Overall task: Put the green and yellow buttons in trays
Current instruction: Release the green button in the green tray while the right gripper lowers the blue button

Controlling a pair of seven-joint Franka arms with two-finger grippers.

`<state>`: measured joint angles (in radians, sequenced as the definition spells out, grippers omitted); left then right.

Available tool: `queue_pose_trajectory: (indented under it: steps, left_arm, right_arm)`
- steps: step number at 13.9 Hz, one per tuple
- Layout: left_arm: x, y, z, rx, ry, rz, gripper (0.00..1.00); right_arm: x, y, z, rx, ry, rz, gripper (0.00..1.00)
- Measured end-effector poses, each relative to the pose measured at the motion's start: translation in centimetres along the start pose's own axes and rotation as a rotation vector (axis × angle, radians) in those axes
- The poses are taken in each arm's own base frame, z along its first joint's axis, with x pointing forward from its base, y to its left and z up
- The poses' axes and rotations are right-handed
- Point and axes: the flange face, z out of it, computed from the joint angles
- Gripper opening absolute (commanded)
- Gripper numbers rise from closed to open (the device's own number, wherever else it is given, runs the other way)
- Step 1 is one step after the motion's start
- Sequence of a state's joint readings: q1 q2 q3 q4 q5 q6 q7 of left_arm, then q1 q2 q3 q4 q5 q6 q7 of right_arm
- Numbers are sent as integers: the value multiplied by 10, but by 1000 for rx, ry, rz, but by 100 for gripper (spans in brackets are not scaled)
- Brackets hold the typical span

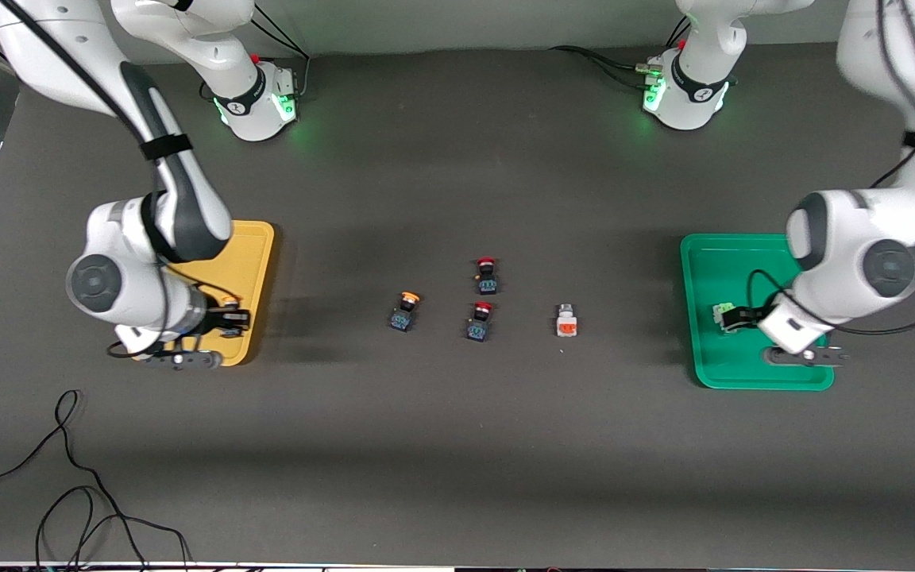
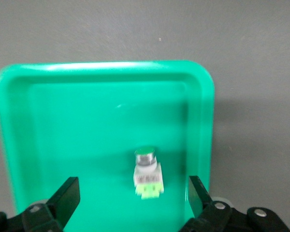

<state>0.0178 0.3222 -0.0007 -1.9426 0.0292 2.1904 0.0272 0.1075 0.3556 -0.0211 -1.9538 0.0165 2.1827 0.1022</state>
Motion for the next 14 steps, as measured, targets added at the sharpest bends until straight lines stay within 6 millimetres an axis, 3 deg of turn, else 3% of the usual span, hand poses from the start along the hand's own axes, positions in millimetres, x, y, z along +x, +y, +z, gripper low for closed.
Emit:
queue_pose_trajectory:
  steps: [3,5,7,9,13,14]
  left_arm:
    - [11,-3,-90,1,-24,0,100]
    - [15,5,-123,-1,-18,9,100]
    - [17,26,-131,-1,-16,6,100]
    - [17,64,-129,2,-19,-18,100]
    - [7,180,-108,16,-31,-83,100]
    - [3,212,-102,14,-22,-98,100]
  right_arm:
    - [-12,24,34,-7,21,-36,0]
    - [-24,40,67,-15,55,-54,0]
    - [-34,55,93,-26,60,-47,0]
    - [-36,60,101,-24,54,-21,0]
    - [-36,61,101,-4,54,110,0]
    - [-36,61,101,-3,54,120,8]
